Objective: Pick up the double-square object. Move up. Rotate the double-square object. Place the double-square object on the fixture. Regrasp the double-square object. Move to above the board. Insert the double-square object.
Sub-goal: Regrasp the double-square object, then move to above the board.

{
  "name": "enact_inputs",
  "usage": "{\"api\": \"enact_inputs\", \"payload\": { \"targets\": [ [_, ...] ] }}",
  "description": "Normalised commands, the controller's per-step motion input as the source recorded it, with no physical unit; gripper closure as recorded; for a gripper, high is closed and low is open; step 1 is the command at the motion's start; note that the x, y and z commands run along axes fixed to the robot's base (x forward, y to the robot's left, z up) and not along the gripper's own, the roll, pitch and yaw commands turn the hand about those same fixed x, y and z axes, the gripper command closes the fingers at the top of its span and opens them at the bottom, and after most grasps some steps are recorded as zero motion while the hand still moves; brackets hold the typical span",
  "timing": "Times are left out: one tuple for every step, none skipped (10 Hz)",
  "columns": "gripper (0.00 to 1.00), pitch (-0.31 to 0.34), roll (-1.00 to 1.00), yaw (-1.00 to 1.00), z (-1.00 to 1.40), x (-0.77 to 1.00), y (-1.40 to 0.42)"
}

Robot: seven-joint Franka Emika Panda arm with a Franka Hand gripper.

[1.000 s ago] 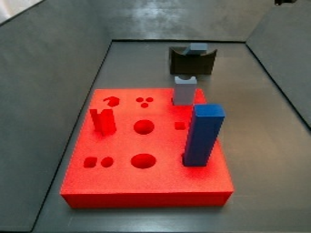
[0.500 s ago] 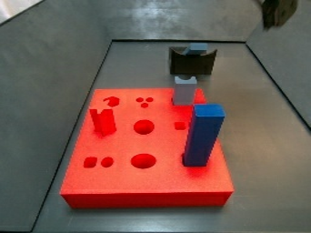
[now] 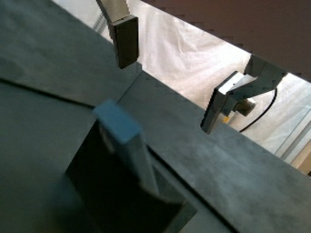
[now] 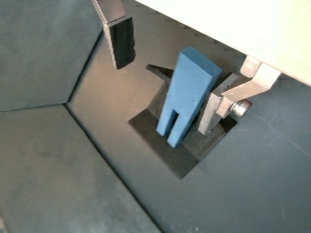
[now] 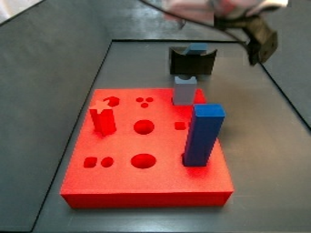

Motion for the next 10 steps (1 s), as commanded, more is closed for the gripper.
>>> {"api": "enact_inputs", "payload": {
  "targets": [
    [0.00, -0.071, 0.08, -0.01, -1.00, 0.11, 0.02],
    [0.00, -0.053, 0.08, -0.02, -1.00, 0.12, 0.01],
    [0.00, -0.026, 0.07, -0.03, -0.79, 0.11, 0.01],
    [0.00, -0.007, 0.07, -0.02, -0.63, 0.10, 0.00],
    [0.00, 0.010, 0.08, -0.01, -0.43, 0.09, 0.00],
    [0.00, 0.019, 0.07, 0.00, -0.28, 0.09, 0.00],
    [0.00, 0.023, 0.07, 0.01, -0.19, 0.08, 0.00],
    [1.00, 0.000, 0.00, 0.00, 0.00, 0.00, 0.00],
    [1.00, 0.070, 0.30, -0.22, 1.00, 0.06, -0.02],
    [1.00, 0.075, 0.28, -0.21, 1.00, 0.06, -0.02]
  ]
}}
